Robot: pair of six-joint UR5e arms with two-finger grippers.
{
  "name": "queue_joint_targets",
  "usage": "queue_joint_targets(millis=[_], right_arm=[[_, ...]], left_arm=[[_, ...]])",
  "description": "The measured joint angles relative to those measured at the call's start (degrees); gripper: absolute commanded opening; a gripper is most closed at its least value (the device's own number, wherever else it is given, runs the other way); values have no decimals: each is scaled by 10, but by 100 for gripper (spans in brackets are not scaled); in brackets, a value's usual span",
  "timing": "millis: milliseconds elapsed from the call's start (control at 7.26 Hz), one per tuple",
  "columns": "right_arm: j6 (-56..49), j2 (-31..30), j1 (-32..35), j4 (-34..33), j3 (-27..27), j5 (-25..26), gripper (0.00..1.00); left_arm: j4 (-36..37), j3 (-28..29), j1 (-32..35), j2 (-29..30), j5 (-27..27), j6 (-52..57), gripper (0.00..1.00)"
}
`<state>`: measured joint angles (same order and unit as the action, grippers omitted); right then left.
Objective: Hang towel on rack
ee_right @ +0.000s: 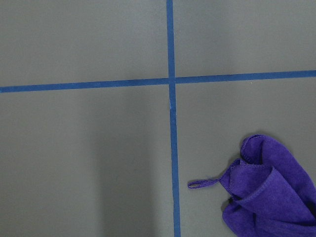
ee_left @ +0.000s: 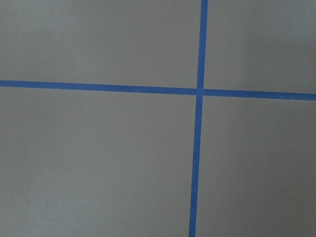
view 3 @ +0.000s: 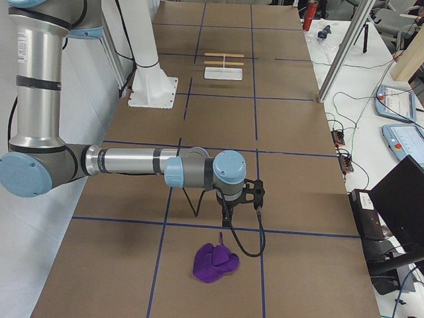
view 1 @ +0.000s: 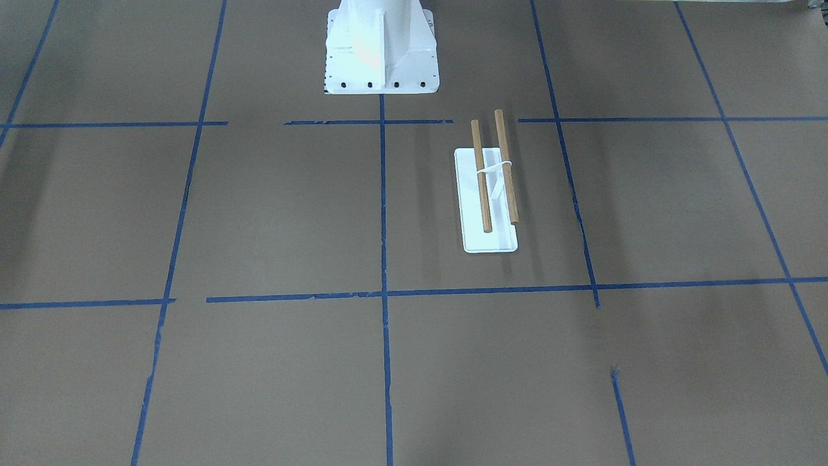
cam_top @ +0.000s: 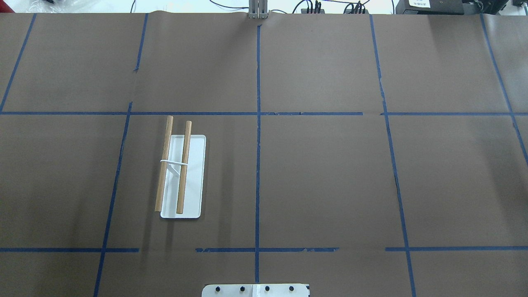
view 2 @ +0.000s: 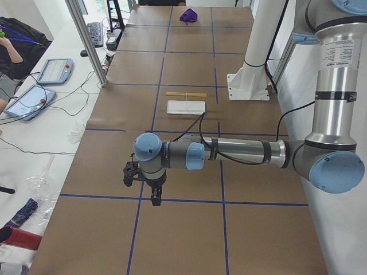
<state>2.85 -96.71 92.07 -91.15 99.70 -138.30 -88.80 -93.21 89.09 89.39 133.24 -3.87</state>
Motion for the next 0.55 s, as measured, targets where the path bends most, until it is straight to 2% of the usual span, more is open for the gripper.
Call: queue_joint_targets(millis=[551], right_arm=[[-2,-3,-1,1,3,5,100]], left_arm=[[-4,-1,0,2,0,0,100]])
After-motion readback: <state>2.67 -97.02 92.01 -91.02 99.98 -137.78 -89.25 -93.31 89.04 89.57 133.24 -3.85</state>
